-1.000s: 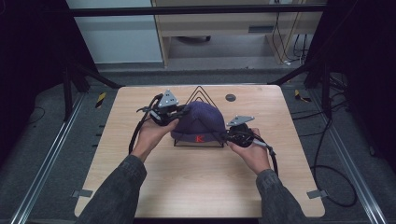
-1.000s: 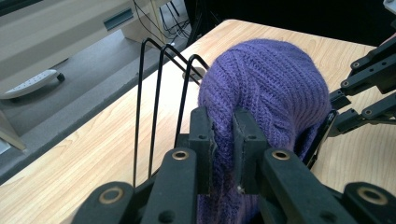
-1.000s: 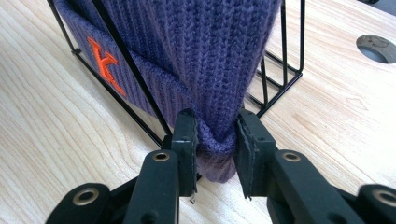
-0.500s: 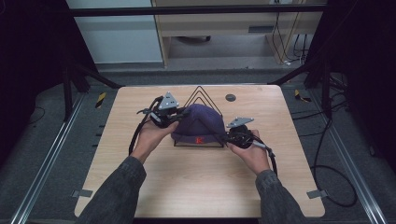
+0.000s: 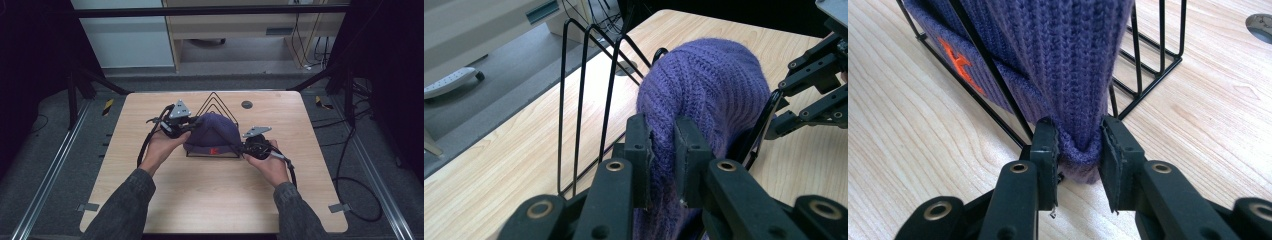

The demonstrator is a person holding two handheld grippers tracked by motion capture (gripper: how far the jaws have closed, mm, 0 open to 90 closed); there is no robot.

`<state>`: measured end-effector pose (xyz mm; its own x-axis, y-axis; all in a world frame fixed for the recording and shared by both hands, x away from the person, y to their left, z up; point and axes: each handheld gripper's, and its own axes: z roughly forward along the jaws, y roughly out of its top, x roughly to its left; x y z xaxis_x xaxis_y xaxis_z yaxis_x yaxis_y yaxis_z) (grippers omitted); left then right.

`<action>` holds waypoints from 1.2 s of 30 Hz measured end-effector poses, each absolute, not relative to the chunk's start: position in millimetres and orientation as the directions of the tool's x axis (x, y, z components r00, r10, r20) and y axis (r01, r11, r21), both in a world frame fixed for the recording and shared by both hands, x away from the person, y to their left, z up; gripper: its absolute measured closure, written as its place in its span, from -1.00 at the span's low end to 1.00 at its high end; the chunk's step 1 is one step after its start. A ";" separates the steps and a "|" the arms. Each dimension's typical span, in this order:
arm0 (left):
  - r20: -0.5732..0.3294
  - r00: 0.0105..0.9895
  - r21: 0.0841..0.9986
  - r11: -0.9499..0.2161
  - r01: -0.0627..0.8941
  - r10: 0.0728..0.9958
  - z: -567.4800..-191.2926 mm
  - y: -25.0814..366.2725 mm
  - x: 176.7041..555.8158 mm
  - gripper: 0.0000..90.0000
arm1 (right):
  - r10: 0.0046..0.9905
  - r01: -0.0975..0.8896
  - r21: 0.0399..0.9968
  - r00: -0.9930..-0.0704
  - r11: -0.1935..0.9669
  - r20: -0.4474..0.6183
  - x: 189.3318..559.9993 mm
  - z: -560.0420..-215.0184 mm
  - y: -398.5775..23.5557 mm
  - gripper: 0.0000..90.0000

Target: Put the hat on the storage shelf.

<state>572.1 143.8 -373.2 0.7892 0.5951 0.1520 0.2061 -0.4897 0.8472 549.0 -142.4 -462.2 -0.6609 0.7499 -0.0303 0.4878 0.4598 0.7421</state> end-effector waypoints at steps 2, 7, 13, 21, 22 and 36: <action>0.146 0.789 0.851 -0.482 0.207 0.597 -374.4 144.2 571.9 0.74 | 0.750 0.488 0.741 -0.661 0.462 -0.032 548.7 -462.4 -142.7 0.56; 0.141 0.791 0.851 -0.481 0.211 0.596 -375.9 145.9 572.4 0.73 | 0.749 0.489 0.740 -0.662 0.462 -0.030 548.0 -463.7 -142.7 0.56; 0.128 0.793 0.851 -0.476 0.219 0.595 -376.3 148.0 572.1 0.64 | 0.748 0.489 0.730 -0.662 0.477 -0.046 547.5 -464.3 -144.4 0.49; 0.113 0.795 0.854 -0.467 0.230 0.597 -375.9 150.1 571.2 0.56 | 0.744 0.487 0.726 -0.666 0.485 -0.051 544.9 -463.3 -144.1 0.47; 0.112 0.794 0.854 -0.467 0.230 0.597 -375.4 150.3 570.6 0.55 | 0.744 0.487 0.725 -0.666 0.486 -0.052 544.6 -462.9 -144.2 0.46; 0.120 0.738 0.868 -0.430 0.246 0.664 -360.8 161.8 561.0 0.14 | 0.760 0.486 0.729 -0.646 0.481 -0.071 534.8 -451.8 -150.7 0.18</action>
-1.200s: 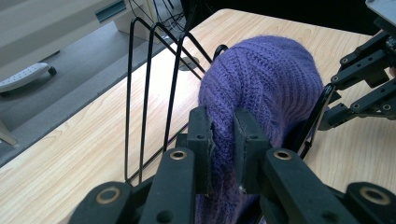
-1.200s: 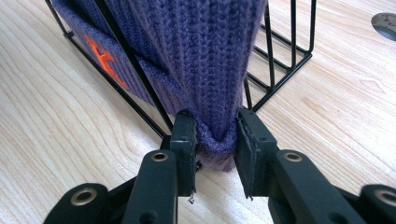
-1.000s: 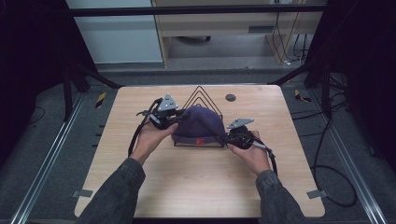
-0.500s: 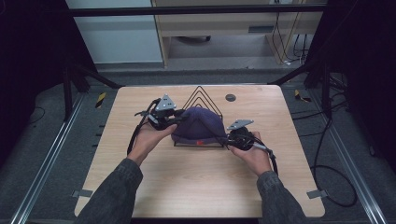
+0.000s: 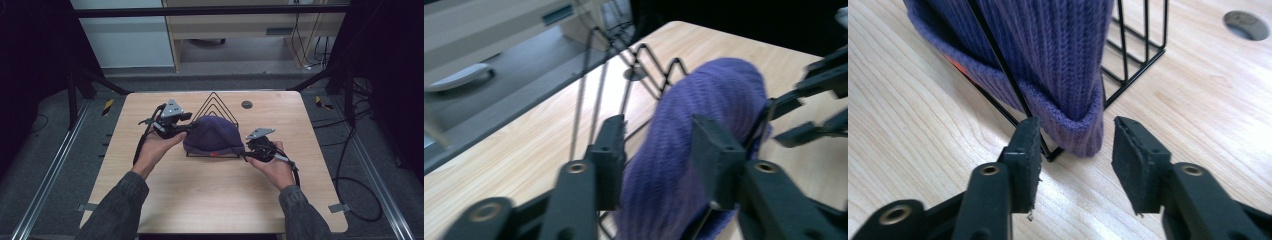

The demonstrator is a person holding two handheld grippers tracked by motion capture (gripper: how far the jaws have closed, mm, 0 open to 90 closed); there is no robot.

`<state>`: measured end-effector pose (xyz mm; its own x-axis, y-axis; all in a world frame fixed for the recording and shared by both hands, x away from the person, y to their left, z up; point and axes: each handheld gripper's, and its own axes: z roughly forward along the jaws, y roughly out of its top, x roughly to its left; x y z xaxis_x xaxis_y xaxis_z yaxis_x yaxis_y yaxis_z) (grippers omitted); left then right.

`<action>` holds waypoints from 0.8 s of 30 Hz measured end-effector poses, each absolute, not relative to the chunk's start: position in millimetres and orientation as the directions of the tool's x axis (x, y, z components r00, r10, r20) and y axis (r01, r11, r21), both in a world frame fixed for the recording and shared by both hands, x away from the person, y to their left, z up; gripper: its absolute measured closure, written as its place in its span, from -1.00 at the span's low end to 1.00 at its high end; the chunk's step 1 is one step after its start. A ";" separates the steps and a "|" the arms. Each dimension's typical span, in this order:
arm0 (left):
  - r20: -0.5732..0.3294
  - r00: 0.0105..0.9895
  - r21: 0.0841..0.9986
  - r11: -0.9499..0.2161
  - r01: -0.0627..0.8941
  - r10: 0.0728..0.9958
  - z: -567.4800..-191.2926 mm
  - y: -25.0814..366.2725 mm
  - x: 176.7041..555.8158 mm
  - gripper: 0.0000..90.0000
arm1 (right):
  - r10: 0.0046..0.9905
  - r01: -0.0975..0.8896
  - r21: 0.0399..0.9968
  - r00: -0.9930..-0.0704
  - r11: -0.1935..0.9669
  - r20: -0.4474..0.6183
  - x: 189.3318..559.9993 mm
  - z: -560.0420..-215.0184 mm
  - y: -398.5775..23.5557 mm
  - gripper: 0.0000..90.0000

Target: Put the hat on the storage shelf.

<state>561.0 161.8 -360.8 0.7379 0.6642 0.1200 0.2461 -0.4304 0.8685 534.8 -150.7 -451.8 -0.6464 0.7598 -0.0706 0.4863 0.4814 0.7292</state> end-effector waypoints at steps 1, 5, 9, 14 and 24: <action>0.120 0.734 0.865 -0.432 0.253 0.669 -360.2 163.4 559.8 0.05 | 0.763 0.486 0.734 -0.643 0.475 -0.068 532.8 -449.7 -152.0 0.12; 0.113 0.732 0.859 -0.436 0.267 0.672 -358.7 166.4 548.7 -0.30 | 0.782 0.495 0.747 -0.620 0.445 -0.055 525.8 -443.2 -155.4 -0.18; 0.106 0.734 0.848 -0.446 0.286 0.671 -360.1 167.7 535.9 -0.61 | 0.788 0.475 0.783 -0.615 0.402 -0.032 510.8 -434.8 -155.7 -0.43; 0.102 0.747 0.827 -0.473 0.303 0.657 -364.9 176.1 510.6 -0.73 | 0.778 0.462 0.798 -0.628 0.388 -0.014 492.5 -429.0 -155.7 -0.66; 0.087 0.759 0.810 -0.489 0.324 0.646 -388.7 209.5 487.4 -0.85 | 0.768 0.461 0.787 -0.640 0.409 -0.024 466.7 -438.3 -170.2 -0.76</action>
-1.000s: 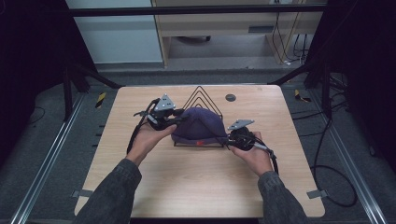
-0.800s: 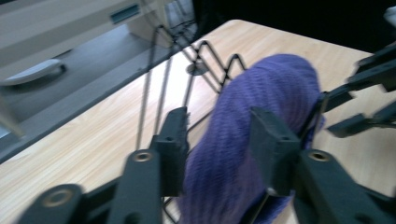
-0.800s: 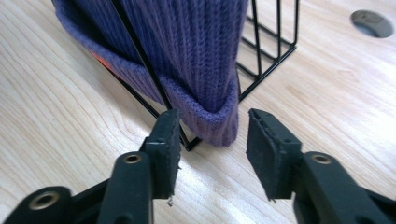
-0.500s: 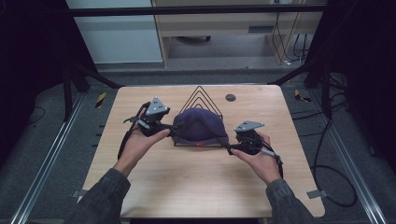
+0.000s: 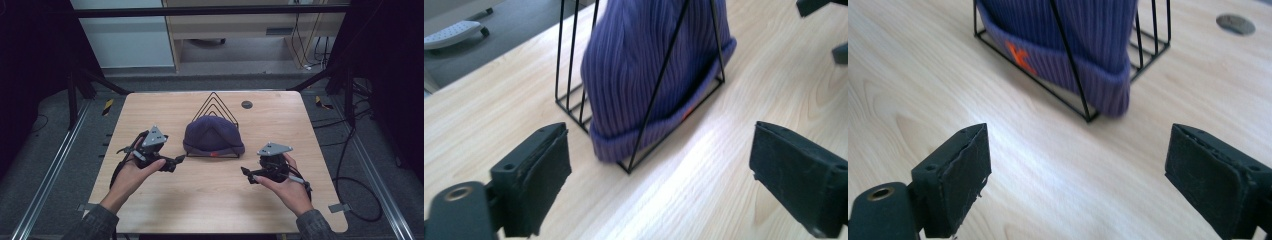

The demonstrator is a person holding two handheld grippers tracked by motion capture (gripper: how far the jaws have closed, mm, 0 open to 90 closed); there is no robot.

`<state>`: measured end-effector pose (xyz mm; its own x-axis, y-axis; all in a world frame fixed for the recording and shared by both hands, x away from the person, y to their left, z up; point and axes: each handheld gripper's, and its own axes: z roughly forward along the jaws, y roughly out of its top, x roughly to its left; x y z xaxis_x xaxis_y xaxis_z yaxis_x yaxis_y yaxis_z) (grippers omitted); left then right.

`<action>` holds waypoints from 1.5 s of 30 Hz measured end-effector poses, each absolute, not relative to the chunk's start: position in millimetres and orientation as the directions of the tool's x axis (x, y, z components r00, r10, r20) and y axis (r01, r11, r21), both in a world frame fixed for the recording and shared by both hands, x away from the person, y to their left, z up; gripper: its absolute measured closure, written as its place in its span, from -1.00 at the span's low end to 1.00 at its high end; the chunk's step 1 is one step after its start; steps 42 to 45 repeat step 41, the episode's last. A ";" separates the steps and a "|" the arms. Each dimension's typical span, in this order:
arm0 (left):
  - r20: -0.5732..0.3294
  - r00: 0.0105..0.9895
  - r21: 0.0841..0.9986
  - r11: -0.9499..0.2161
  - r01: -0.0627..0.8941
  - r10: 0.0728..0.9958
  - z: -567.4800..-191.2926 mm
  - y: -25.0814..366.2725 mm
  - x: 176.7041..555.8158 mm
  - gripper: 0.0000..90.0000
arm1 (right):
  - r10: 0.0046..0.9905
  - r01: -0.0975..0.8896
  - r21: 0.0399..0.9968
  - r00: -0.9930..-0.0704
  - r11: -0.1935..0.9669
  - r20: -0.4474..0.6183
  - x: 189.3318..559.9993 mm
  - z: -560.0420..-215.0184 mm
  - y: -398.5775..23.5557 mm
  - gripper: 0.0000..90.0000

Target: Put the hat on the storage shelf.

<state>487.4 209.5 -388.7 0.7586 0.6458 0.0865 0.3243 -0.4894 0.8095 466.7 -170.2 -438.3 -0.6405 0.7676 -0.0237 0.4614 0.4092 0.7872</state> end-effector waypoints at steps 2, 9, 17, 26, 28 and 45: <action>0.082 0.745 0.812 -0.478 0.335 0.662 -394.3 216.3 486.0 -0.86 | 0.769 0.477 0.775 -0.639 0.414 -0.018 463.6 -443.6 -176.0 -0.77; 0.056 0.709 0.775 -0.478 0.413 0.703 -424.8 242.8 481.1 -0.86 | 0.774 0.509 0.744 -0.634 0.433 -0.017 454.8 -460.9 -200.0 -0.81; 0.057 0.660 0.720 -0.489 0.492 0.749 -460.3 273.3 480.4 -0.86 | 0.818 0.574 0.718 -0.575 0.394 0.012 457.2 -480.0 -223.5 -0.77; 0.026 0.631 0.663 -0.486 0.569 0.775 -483.5 288.6 488.1 -0.87 | 0.881 0.644 0.703 -0.470 0.301 0.053 467.2 -497.7 -243.7 -0.73; 0.024 0.632 0.654 -0.490 0.576 0.775 -485.3 288.1 488.6 -0.88 | 0.881 0.646 0.704 -0.469 0.296 0.060 467.3 -499.0 -243.9 -0.73; 0.016 0.636 0.607 -0.513 0.607 0.772 -498.3 281.9 488.2 -1.00 | 0.889 0.604 0.734 -0.458 0.310 0.002 461.4 -512.4 -238.4 -0.84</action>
